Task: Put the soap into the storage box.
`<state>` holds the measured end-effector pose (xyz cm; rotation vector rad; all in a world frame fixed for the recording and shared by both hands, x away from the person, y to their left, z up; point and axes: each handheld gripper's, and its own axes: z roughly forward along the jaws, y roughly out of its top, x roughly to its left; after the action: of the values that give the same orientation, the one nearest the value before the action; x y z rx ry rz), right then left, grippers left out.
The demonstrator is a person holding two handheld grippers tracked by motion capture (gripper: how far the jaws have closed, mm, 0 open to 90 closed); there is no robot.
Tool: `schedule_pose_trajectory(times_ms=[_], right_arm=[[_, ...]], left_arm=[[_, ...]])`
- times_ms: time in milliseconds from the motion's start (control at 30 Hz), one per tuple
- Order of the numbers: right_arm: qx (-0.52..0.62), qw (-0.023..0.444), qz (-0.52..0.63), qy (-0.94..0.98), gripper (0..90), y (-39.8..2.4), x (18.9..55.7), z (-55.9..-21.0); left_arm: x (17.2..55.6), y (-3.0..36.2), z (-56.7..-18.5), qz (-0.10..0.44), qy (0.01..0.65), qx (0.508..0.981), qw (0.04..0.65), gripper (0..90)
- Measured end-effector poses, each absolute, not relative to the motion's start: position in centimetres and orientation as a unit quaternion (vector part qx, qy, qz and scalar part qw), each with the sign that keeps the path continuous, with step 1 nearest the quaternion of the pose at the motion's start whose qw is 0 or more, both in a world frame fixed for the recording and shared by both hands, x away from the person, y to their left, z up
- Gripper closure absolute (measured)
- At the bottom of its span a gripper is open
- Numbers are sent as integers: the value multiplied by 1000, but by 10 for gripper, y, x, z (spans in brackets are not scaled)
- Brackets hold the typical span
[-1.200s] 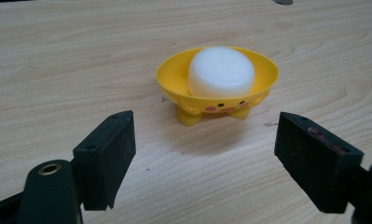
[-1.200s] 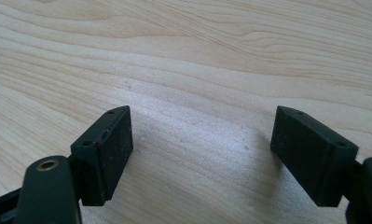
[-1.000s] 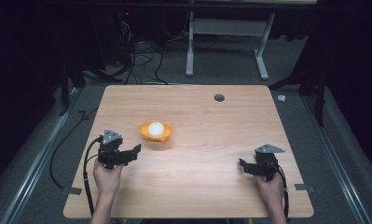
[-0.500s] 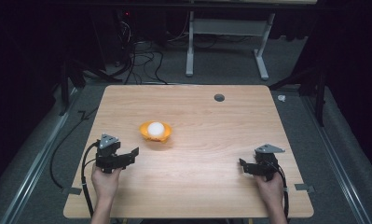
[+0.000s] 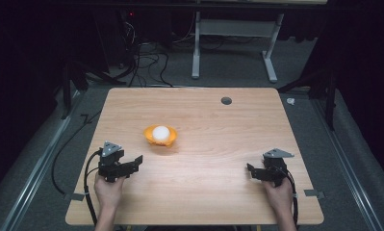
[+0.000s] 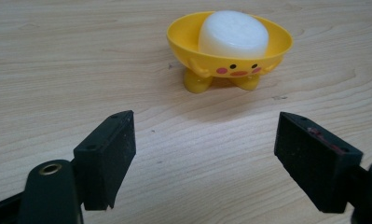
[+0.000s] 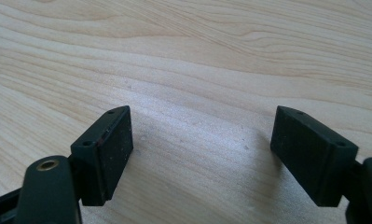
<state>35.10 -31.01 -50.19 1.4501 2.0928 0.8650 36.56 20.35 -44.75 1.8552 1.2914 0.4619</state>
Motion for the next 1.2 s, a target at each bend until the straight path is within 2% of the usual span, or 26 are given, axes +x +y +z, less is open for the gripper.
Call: schedule_pose_trajectory(times_ms=[1033,1200], right_arm=[[526,224,313,758,218,-310,351,-502],[526,224,313,758,218,-310,351,-502]], left_arm=[[362,203,-494,155,541,740,368,213],[361,198,-504,185,537,744,350,207]])
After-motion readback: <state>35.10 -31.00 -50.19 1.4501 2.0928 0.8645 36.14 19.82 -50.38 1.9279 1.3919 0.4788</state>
